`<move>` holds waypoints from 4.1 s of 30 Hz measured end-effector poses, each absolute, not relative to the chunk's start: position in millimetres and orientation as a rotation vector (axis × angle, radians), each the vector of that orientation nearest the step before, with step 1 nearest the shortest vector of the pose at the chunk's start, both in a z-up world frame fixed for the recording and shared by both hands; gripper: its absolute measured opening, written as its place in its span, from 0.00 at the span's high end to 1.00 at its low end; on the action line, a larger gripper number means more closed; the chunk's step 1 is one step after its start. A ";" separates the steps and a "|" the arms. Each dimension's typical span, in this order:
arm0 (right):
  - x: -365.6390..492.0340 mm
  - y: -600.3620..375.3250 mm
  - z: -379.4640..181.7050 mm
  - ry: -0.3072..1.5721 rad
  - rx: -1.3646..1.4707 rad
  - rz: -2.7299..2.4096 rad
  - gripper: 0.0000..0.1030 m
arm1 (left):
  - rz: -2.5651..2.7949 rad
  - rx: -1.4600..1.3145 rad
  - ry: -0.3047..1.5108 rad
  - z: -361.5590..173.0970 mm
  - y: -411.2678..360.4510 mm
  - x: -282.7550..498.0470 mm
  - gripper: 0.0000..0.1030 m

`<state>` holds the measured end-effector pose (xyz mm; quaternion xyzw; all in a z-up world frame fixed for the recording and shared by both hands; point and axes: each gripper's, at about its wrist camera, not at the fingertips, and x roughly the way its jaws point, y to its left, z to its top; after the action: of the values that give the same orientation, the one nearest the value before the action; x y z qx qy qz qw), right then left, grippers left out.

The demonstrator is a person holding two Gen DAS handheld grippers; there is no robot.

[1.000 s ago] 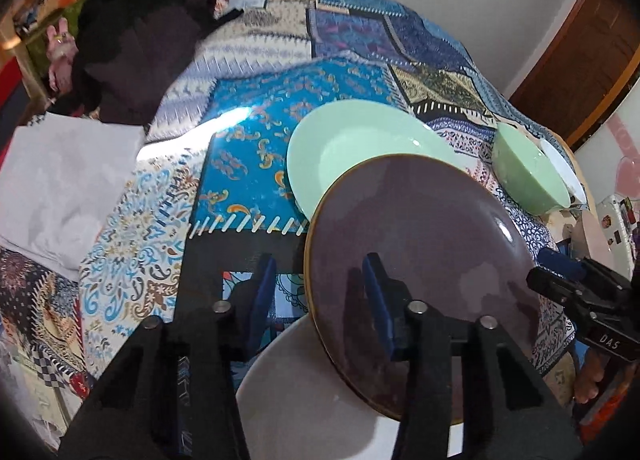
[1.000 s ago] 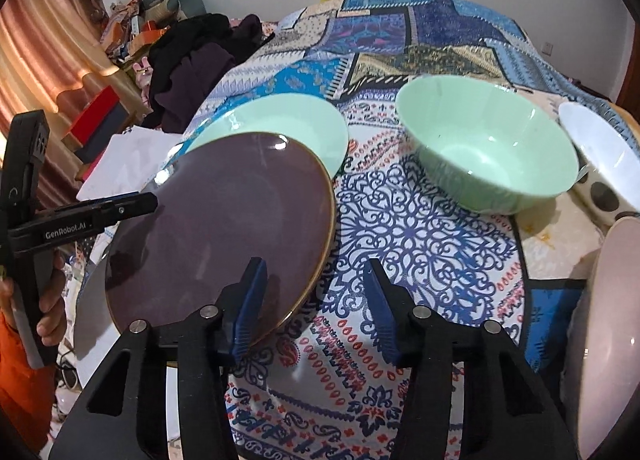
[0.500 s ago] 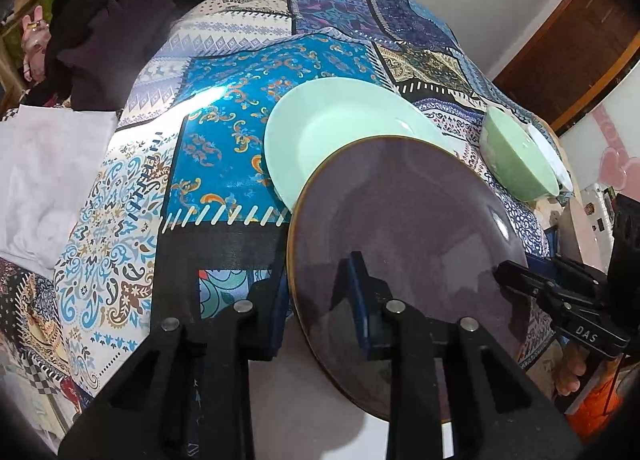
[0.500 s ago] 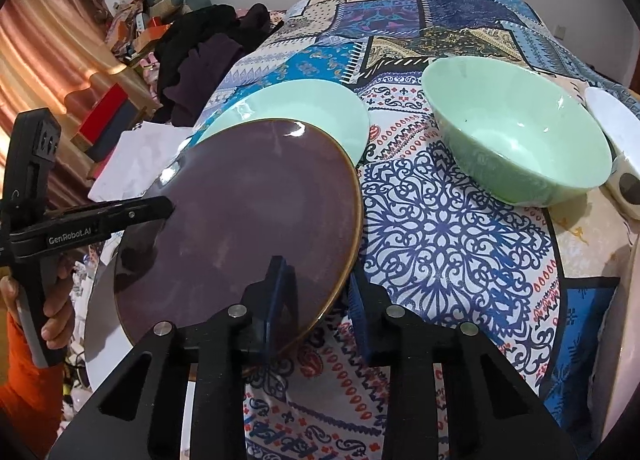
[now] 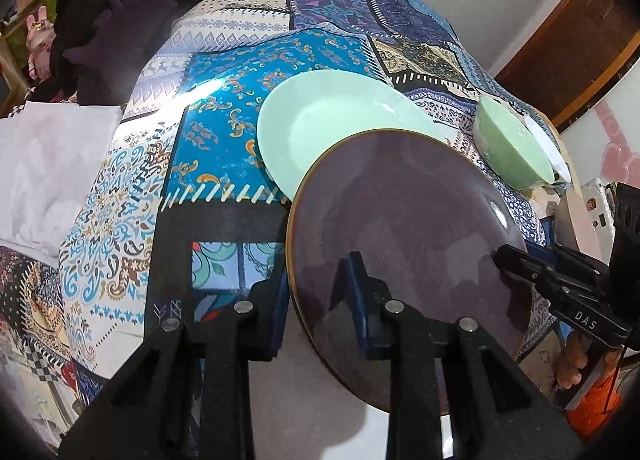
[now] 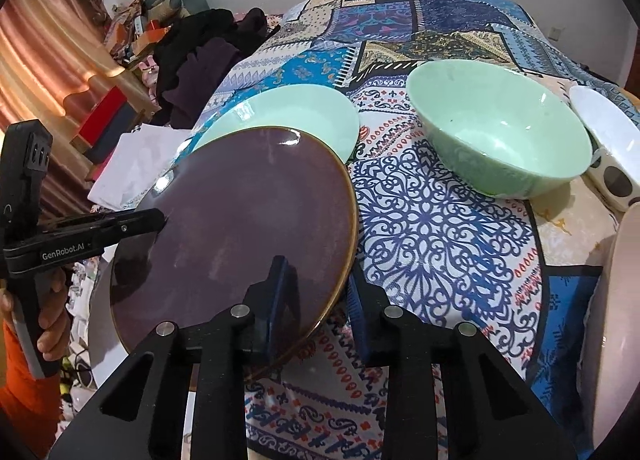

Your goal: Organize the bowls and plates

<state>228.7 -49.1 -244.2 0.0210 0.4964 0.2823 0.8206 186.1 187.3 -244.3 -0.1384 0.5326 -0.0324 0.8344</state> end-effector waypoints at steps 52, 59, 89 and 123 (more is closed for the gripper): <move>160.3 -180.7 -246.6 1.041 0.128 0.467 0.75 | -0.203 -0.209 1.194 -222.0 29.1 123.2 0.73; 164.9 -182.2 -253.2 1.048 0.141 0.450 0.75 | -0.202 -0.166 1.214 -229.4 20.6 140.8 0.73; 140.6 -166.8 -192.5 0.905 0.047 0.501 0.59 | -0.121 -0.205 1.030 -177.1 56.3 107.5 0.65; 195.6 11.3 -237.9 1.037 -0.211 0.745 0.52 | 0.153 -0.417 1.084 -235.7 197.5 44.5 0.35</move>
<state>195.6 11.3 -237.9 -0.0983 0.4830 0.3472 0.7978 44.5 197.5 -235.7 -0.1970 0.5114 0.0723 0.8333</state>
